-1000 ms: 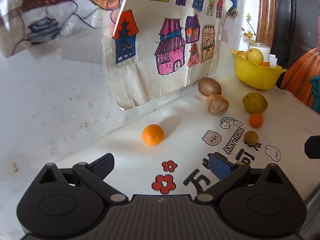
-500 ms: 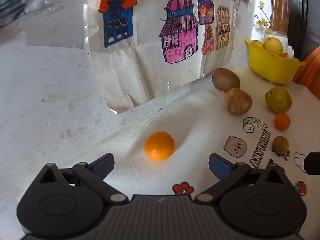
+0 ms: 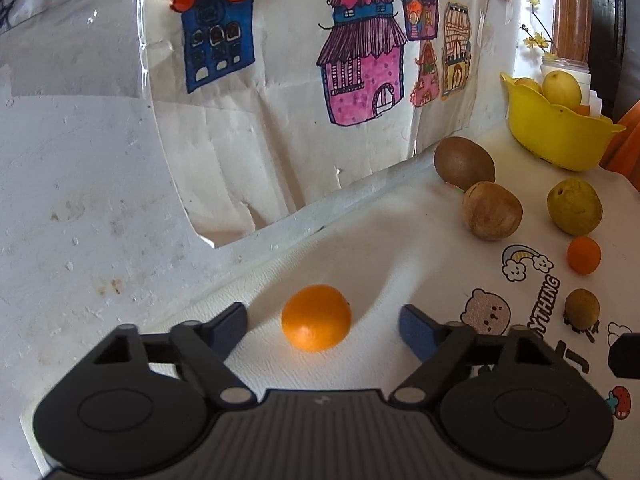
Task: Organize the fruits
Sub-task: 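Grasp the orange mandarin with the left gripper while the right tool approaches a small brown fruit, then close the right gripper on the small brown fruit while the left gripper holds the mandarin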
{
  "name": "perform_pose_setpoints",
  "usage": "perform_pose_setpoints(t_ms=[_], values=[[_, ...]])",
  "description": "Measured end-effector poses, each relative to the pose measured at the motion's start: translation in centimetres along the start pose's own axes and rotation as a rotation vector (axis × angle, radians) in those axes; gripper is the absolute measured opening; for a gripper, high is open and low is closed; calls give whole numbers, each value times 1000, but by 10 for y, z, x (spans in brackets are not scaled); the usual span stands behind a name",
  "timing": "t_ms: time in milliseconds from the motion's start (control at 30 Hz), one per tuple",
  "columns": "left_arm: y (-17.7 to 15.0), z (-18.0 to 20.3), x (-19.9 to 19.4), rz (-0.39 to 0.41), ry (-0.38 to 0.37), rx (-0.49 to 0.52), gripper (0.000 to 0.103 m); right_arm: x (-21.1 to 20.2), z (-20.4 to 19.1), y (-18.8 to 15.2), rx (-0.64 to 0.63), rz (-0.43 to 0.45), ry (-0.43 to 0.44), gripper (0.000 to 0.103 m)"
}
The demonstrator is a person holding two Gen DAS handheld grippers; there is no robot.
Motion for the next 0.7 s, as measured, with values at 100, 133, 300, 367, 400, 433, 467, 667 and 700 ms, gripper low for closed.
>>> perform_pose_setpoints(t_ms=[100, 133, 300, 367, 400, 433, 467, 667, 700], values=[[0, 0, -1, 11, 5, 6, 67, 2, -1, 0, -3, -5, -2, 102], [0, 0, -1, 14, 5, 7, 63, 3, -2, 0, -4, -5, -3, 102], [-2, -3, -5, 26, 2, 2, 44, 7, -5, 0, -11, -12, -5, 102], [-3, -4, -7, 30, -4, 5, 38, 9, -5, 1, -13, -15, -4, 102], [-3, -5, -7, 31, -7, 6, 37, 10, -6, 1, -14, -16, -4, 102], [-4, -5, -8, 33, -11, 7, 37, 11, -6, 2, -15, -17, -3, 102], [-5, -6, -9, 35, -14, 7, 37, 13, -6, 3, -15, -20, -2, 102], [-9, -5, -15, 39, -19, 11, 37, 29, 1, 8, -14, -36, -9, 101], [-9, -6, -15, 39, -19, 13, 37, 32, 3, 9, -8, -40, -10, 97]])
Point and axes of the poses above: each gripper's, at about its wrist camera, not at the fingertips, and x roughly the way its jaws point, z to its right, y to its top, the point moved 1 cm from there along x, roughly the way its jaws point, and after that the axes turned 6 degrees about x, right-handed, at the moved point
